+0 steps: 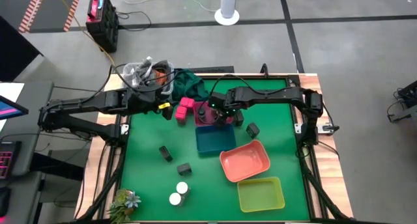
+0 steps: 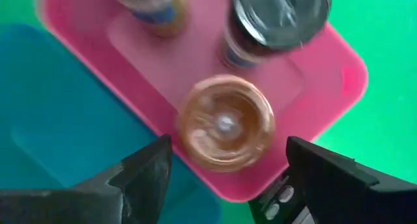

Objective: Sort spices by type
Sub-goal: Adjust the black seasoning bottle in the pink bin

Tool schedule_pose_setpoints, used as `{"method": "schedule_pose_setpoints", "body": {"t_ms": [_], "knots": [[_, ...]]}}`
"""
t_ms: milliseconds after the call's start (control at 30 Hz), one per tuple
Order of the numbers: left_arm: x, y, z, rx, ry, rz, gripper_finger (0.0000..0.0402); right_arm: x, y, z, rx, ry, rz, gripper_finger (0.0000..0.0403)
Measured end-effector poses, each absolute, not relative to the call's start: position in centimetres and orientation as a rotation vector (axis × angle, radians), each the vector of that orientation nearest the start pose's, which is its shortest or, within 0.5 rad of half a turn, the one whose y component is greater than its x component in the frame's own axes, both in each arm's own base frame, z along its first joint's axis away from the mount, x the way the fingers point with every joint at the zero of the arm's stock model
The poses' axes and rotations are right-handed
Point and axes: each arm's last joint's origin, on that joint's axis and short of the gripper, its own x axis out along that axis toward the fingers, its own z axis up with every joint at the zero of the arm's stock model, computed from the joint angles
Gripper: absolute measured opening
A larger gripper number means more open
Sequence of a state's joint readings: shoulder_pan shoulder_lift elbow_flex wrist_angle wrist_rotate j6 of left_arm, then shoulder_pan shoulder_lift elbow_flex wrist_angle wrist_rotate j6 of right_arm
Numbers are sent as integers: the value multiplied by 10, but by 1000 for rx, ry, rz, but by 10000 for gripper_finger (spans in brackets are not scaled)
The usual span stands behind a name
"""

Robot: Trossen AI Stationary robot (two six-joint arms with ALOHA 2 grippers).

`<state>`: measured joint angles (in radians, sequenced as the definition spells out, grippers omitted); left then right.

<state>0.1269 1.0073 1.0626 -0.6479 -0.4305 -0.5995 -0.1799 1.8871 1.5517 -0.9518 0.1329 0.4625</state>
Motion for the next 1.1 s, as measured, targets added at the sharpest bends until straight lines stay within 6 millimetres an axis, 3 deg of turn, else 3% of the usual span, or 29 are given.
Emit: {"method": "schedule_pose_setpoints", "body": {"t_ms": [200, 600, 933, 1100], "knots": [[195, 37, 348, -476, 409, 699, 261, 373, -71, 224, 402, 1201, -543, 321], [195, 37, 348, -482, 409, 692, 261, 380, -70, 223, 403, 1123, -526, 298], [199, 35, 350, -530, 393, 605, 261, 378, -76, 223, 373, 1135, -541, 217], [206, 31, 350, -503, 351, 549, 261, 368, -79, 224, 361, 1209, -552, 212]]}}
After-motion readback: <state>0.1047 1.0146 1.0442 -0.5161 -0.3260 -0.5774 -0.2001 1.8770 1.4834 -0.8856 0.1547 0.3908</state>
